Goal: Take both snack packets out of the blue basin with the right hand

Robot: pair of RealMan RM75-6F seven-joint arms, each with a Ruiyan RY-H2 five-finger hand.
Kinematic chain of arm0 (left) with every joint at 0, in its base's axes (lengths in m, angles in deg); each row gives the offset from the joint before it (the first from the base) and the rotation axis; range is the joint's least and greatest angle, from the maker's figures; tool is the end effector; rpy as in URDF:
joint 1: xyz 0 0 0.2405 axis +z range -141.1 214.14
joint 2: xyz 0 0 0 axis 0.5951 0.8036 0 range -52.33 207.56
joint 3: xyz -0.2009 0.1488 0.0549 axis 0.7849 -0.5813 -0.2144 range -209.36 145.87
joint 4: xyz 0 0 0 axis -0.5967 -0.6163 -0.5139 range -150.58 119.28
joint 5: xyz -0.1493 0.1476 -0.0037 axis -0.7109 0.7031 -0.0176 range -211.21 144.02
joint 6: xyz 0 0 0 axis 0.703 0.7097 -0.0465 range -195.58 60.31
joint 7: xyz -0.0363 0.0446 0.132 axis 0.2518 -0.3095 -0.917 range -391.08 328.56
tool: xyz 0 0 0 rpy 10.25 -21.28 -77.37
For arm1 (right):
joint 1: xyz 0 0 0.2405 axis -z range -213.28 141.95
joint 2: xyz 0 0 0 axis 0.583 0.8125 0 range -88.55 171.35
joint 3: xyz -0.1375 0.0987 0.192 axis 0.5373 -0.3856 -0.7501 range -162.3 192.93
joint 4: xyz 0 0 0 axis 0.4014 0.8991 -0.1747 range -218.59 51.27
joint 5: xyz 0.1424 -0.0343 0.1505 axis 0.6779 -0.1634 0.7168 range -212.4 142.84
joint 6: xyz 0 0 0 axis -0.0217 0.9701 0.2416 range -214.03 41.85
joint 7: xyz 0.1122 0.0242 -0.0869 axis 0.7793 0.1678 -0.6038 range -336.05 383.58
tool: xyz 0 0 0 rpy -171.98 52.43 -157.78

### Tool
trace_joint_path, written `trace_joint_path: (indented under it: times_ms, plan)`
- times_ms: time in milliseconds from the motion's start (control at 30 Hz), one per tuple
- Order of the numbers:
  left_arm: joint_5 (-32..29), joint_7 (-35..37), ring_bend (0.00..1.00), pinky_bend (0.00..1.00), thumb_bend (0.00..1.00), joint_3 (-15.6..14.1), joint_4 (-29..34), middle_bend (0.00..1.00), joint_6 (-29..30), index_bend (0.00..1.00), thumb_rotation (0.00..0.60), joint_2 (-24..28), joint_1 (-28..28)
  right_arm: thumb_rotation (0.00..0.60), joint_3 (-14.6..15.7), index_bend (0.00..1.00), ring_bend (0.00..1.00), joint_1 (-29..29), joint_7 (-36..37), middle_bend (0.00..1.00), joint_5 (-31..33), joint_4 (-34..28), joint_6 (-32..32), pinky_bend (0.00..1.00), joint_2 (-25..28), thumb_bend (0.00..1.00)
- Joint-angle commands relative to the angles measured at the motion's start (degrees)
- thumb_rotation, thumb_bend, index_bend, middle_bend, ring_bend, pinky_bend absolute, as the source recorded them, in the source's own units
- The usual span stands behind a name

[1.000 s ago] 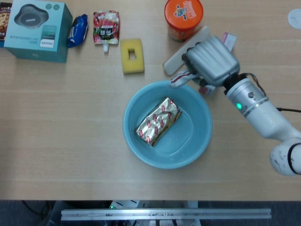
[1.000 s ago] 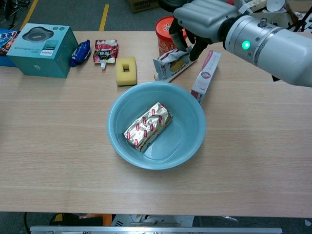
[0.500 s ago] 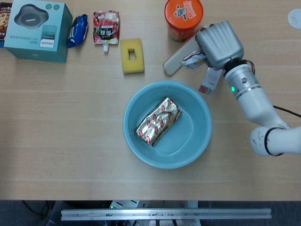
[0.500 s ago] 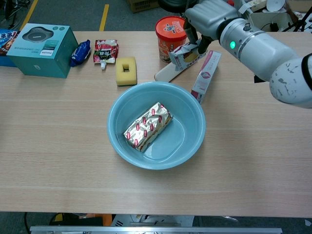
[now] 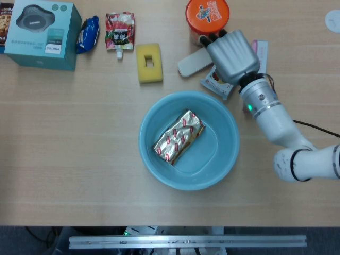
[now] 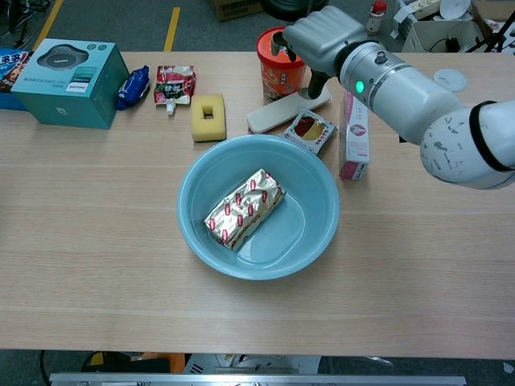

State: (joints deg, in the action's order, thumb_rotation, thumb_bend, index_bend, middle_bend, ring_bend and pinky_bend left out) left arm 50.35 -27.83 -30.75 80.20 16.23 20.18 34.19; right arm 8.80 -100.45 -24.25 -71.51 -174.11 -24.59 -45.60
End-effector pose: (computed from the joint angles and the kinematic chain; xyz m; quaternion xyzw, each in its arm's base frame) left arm -0.3230 0.1595 0.1858 -0.5808 -0.4238 -0.3563 0.5968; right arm -0.0605 -0.3792 -0.0096 0.7982 -0.2330 0.2753 0.4826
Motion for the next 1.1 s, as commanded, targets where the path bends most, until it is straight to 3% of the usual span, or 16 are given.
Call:
trace_joint_path:
  times_ms: [33, 200, 400, 667, 1100]
  plan:
    - [0.0, 0.0, 0.11, 0.10, 0.36, 0.0, 0.0, 0.19, 0.0, 0.22, 0.600, 0.0, 0.0, 0.600, 0.8, 0.23, 0.34, 2.2, 4.4, 0.35, -7.7, -8.8, -0.7, 0.60, 4.8, 0.22]
    - [0.5, -0.1, 0.11, 0.10, 0.36, 0.0, 0.3, 0.19, 0.2, 0.22, 0.600, 0.0, -0.1, 0.600, 4.2, 0.23, 0.34, 3.1, 4.7, 0.35, -14.3, -14.9, -3.7, 0.60, 7.6, 0.18]
    - [0.6, 0.3, 0.11, 0.10, 0.36, -0.1, 0.2, 0.19, 0.7, 0.22, 0.600, 0.1, 0.3, 0.600, 7.3, 0.23, 0.34, 3.4, 3.3, 0.35, -17.7, -15.4, -6.6, 0.60, 5.7, 0.13]
    - [0.9, 0.7, 0.11, 0.10, 0.36, -0.3, 0.1, 0.19, 1.1, 0.22, 0.600, 0.2, 0.6, 0.600, 8.7, 0.23, 0.33, 2.0, -1.4, 0.35, -14.5, -11.6, -8.9, 0.60, -0.6, 0.03]
    - [1.0, 0.9, 0.11, 0.10, 0.36, -0.4, 0.0, 0.19, 1.1, 0.22, 0.600, 0.3, 0.7, 0.600, 9.7, 0.23, 0.30, -1.0, -11.4, 0.34, -8.4, -5.0, -8.2, 0.60, -10.4, 0.01]
